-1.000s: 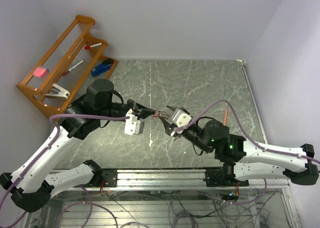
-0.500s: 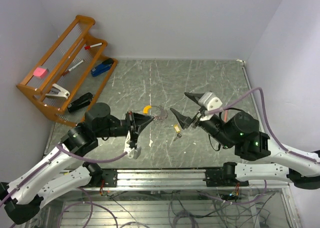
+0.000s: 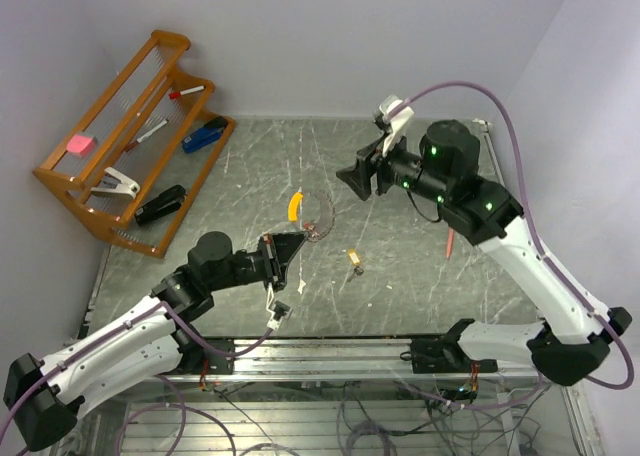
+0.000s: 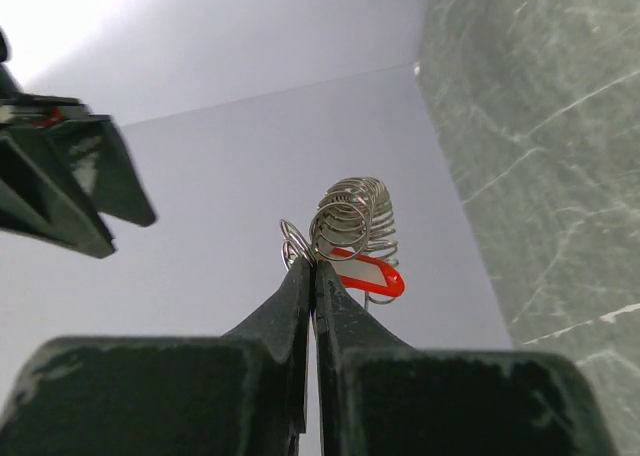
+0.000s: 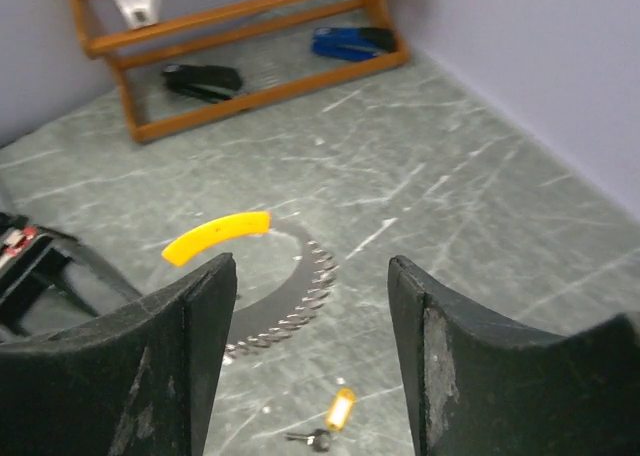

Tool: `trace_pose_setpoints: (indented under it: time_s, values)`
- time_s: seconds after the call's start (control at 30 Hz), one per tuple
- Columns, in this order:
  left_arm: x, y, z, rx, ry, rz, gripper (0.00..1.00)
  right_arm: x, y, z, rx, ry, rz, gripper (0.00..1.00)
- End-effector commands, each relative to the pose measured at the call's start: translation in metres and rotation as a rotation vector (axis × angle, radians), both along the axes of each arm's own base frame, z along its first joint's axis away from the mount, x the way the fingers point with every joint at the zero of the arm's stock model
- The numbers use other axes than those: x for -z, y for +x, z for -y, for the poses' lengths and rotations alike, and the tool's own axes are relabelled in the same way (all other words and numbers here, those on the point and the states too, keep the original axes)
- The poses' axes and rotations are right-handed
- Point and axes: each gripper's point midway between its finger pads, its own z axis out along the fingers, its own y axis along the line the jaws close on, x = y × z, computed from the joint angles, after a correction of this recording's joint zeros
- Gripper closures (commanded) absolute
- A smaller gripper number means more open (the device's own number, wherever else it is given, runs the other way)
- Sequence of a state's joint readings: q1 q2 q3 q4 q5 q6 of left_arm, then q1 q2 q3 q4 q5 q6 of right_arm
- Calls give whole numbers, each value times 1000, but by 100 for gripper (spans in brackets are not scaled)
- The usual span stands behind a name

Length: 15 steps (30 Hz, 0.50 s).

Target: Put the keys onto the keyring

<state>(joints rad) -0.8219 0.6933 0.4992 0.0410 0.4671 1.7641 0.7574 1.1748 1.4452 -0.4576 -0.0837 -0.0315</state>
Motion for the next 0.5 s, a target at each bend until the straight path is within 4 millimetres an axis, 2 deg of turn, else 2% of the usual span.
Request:
trace_pose_setpoints:
  time_s: [0.0, 0.03, 0.1, 0.2, 0.37, 0.47]
  values:
    - [-59, 0, -4, -30, -169, 259, 93, 22, -21, -13, -245, 46, -286, 41]
    - [-64, 0, -5, -38, -190, 279, 93, 22, -29, -17, -331, 65, -346, 43]
    - [-72, 1, -6, -53, -234, 291, 93, 34, -35, -22, -417, 83, -464, 50]
    - [-79, 1, -6, -62, -260, 292, 93, 40, -49, -31, -523, 128, -568, 55]
    - [-81, -4, -4, -42, -270, 285, 93, 40, -66, -34, -622, 153, -636, 55]
    - [-82, -8, -3, -24, -279, 266, 93, 37, -66, -32, -612, 147, -608, 55]
